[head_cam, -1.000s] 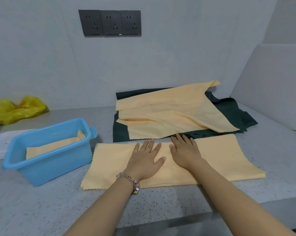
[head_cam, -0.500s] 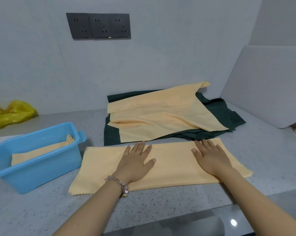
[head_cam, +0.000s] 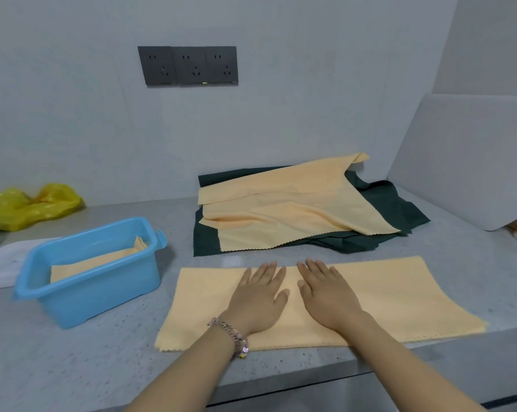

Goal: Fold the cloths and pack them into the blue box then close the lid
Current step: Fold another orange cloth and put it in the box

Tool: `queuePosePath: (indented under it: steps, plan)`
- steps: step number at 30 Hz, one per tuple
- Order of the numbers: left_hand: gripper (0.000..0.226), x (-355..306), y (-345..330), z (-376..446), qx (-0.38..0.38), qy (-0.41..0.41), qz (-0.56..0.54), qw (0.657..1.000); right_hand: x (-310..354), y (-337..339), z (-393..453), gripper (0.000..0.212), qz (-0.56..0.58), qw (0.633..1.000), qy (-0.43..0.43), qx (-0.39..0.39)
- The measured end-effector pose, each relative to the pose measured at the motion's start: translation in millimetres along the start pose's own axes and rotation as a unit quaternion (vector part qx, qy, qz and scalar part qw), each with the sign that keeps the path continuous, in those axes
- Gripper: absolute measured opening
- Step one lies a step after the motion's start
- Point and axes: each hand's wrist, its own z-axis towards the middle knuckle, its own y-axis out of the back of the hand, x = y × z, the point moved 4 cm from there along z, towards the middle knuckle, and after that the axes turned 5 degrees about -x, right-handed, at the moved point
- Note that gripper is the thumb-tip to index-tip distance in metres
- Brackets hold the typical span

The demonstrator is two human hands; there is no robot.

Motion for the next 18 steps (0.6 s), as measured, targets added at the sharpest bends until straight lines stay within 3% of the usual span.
queuePosePath:
  steps: [10, 14, 18]
  plan:
    - [0.055, 110, 22, -51, -0.001, 0.099, 0.02, 0.995, 9, 6, 2, 0.052, -0.042, 0.999, -0.008, -0.001]
    - [0.057, 104, 21, -51, 0.013, 0.11, 0.01, 0.994, 56, 13, 6, 0.054, 0.012, 0.993, 0.101, -0.067]
    - [0.057, 108, 40, -45, -0.003, 0.125, -0.013, 0.992, 76, 0, 4, 0.044, 0.065, 0.989, 0.125, -0.046]
